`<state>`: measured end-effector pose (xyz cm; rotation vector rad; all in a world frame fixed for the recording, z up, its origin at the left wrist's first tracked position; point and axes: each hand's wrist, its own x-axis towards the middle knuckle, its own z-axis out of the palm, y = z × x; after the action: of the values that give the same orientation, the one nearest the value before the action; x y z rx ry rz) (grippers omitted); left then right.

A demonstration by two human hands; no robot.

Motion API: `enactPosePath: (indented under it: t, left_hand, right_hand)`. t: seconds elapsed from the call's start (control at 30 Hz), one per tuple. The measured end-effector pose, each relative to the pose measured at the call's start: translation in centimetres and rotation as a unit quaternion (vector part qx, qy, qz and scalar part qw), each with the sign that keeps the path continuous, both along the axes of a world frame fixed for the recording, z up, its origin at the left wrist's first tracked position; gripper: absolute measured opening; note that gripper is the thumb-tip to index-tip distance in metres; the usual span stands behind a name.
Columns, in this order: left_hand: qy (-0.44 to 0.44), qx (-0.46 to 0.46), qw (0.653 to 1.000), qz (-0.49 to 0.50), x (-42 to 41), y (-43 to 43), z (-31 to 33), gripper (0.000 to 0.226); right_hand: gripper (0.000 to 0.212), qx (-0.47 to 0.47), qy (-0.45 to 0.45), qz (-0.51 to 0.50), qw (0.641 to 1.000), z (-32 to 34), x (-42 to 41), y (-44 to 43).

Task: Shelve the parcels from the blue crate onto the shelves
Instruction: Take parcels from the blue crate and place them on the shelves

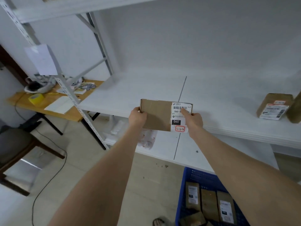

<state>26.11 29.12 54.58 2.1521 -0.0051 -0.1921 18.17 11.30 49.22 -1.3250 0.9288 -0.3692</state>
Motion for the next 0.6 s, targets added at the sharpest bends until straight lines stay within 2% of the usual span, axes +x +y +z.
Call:
enactPosePath:
  t: [0.17,0.4,0.53,0.6]
  left_hand:
    - [0.002,-0.011,1.0,0.016,6.9,2.2,-0.6,0.041]
    - [0.009,0.023,1.0,-0.003,18.5,2.4,-2.1,0.041]
    - [0.045,0.039,0.998,-0.005,22.7,3.4,-3.9,0.04]
    - [0.055,0.036,0.998,0.001,24.5,4.3,-4.5,0.04]
  right_hand:
    - [0.06,0.033,-0.011,0.005,0.999,-0.3,7.7,1.7]
    - [0.061,0.052,-0.006,-0.02,0.998,-1.4,18.6,2.7]
    - [0.076,0.072,0.02,-0.033,0.997,-2.7,22.6,4.0]
    - [0.077,0.069,0.026,-0.029,0.997,-3.3,24.2,4.9]
